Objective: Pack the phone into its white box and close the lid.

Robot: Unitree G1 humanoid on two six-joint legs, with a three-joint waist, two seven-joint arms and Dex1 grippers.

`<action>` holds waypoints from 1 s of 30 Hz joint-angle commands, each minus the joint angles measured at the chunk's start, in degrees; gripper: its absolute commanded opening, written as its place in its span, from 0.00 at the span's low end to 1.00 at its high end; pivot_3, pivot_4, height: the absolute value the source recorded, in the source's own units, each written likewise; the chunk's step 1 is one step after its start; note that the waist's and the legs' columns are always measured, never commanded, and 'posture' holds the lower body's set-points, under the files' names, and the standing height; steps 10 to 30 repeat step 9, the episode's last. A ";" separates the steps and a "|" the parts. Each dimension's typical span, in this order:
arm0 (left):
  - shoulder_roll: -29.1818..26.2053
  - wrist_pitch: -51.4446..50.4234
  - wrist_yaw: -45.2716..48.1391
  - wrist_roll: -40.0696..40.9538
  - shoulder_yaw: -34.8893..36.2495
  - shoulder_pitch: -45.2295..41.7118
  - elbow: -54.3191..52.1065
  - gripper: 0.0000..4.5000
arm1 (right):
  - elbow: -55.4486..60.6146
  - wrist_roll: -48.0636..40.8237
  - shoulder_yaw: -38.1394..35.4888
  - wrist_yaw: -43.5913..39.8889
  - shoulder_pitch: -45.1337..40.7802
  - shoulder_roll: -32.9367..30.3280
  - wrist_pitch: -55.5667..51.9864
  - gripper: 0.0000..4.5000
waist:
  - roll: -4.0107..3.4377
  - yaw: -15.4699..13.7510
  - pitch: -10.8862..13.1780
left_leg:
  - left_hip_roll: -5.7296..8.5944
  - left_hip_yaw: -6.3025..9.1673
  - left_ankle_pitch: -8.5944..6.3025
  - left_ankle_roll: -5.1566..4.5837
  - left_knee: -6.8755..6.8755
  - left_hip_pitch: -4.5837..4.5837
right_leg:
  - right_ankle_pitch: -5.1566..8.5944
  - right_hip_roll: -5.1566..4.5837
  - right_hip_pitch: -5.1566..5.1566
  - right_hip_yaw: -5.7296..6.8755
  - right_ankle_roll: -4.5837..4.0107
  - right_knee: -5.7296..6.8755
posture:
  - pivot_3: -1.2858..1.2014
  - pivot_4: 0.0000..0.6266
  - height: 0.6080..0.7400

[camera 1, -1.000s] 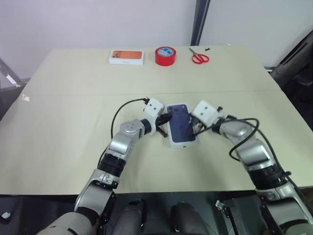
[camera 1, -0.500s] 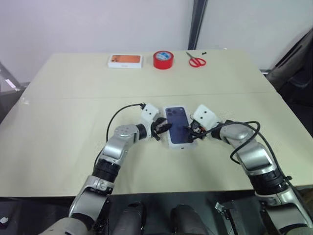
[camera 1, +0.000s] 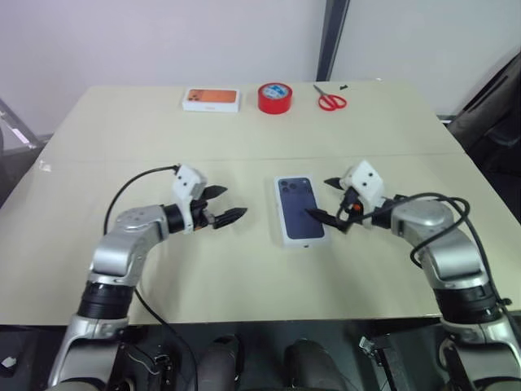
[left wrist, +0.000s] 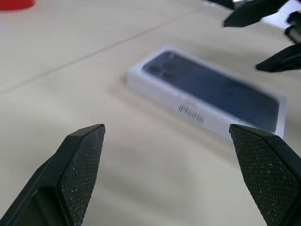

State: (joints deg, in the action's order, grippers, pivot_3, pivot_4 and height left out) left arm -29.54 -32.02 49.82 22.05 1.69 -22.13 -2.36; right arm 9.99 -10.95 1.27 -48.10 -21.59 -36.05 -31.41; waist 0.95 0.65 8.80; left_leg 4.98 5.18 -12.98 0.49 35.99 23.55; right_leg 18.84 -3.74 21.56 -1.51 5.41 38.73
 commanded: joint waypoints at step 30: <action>-9.34 5.83 4.69 2.66 10.10 11.88 -1.44 0.99 | 4.27 -4.30 -11.39 -3.09 10.98 -9.05 4.35 1.00 | -0.08 -0.14 0.08 | -0.01 0.00 -0.07 -0.09 -0.07 0.00 | 0.00 -0.05 -0.10 0.01 -0.02 -0.24 | 0.52 0.24 0.95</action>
